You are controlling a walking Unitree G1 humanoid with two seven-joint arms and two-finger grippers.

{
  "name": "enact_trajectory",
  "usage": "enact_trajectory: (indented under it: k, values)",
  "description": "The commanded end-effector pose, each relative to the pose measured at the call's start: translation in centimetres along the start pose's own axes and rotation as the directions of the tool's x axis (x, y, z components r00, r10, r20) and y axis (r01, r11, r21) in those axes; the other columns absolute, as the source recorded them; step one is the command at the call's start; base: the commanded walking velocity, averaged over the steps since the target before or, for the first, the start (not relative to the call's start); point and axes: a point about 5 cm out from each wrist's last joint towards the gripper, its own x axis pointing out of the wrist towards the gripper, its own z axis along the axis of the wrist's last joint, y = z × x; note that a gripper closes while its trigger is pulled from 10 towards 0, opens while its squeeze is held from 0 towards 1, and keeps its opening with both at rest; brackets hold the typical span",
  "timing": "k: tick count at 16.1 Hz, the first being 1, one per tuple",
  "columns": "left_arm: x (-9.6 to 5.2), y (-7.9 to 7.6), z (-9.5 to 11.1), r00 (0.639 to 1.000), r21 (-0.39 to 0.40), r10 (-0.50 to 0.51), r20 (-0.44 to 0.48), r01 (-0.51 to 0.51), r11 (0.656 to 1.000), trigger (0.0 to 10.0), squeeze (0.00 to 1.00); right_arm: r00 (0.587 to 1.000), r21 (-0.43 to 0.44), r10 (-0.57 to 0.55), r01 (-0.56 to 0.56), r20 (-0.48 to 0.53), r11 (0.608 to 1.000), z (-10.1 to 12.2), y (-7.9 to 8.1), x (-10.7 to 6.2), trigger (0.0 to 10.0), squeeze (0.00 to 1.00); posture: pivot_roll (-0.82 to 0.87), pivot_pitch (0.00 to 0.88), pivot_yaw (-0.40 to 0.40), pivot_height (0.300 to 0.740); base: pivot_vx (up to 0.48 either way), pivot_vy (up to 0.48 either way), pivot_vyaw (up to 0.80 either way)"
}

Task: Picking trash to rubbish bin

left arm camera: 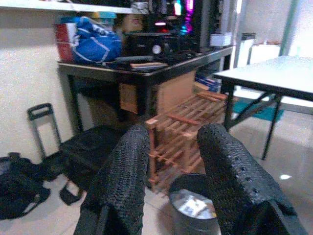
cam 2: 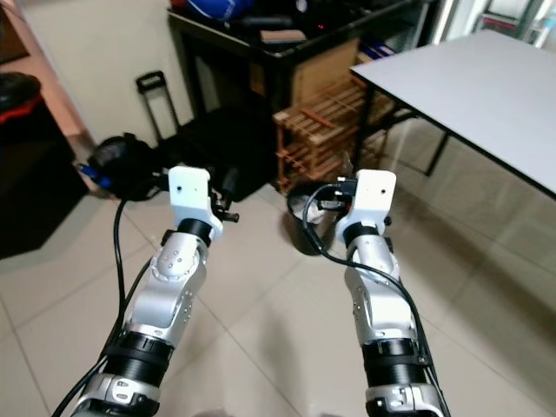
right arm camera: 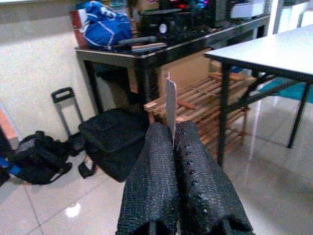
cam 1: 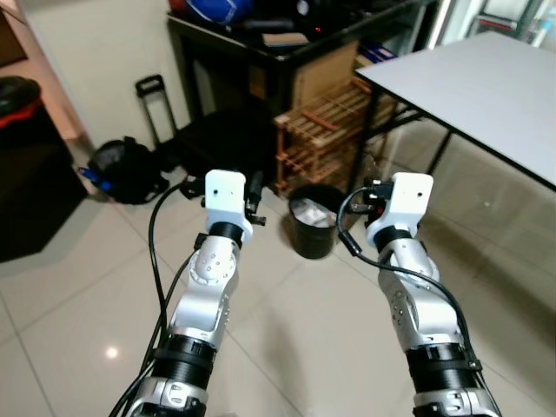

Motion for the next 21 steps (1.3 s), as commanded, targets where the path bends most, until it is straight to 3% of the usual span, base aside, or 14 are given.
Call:
enact_trajectory:
  k: [1,21]
  values:
    - [0.03,0.62,-0.07,1.0,0.014,0.013,-0.007,-0.013,1.0,10.0,0.0,1.0,0.0,0.016,-0.016,-0.001,1.0,0.15,0.58,0.16,10.0,0.0,-0.04,0.102,0.039,0.74,0.409,0.0,0.0]
    - [-0.07,0.73,-0.25,0.999,0.042,-0.025,-0.032,0.026,0.999,10.0,0.0,0.999,0.038,0.028,-0.028,-0.015,0.999,-0.57,1.4,-0.44,10.0,0.0,-0.03,0.135,0.067,0.74,0.409,0.0,-0.04]
